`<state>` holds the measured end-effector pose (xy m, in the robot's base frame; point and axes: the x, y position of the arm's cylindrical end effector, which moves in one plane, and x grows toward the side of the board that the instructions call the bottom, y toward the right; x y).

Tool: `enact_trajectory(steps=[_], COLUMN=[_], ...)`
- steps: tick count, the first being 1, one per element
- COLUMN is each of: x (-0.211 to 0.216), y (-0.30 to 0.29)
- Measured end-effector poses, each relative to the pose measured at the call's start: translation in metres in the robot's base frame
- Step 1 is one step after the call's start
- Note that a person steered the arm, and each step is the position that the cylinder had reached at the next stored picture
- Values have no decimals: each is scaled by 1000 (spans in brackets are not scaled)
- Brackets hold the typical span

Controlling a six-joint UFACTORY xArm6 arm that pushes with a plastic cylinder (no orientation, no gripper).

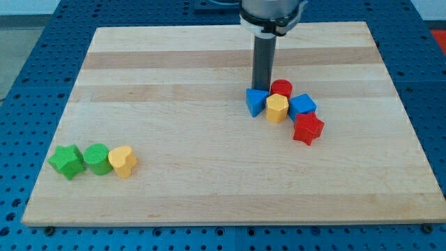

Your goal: Move the blue triangle to the yellow hexagon

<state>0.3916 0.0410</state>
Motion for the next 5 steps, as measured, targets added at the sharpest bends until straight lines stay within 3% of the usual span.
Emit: enact_trajectory(steps=[2,3,5], x=[3,21,36], y=[-82,-92,-48])
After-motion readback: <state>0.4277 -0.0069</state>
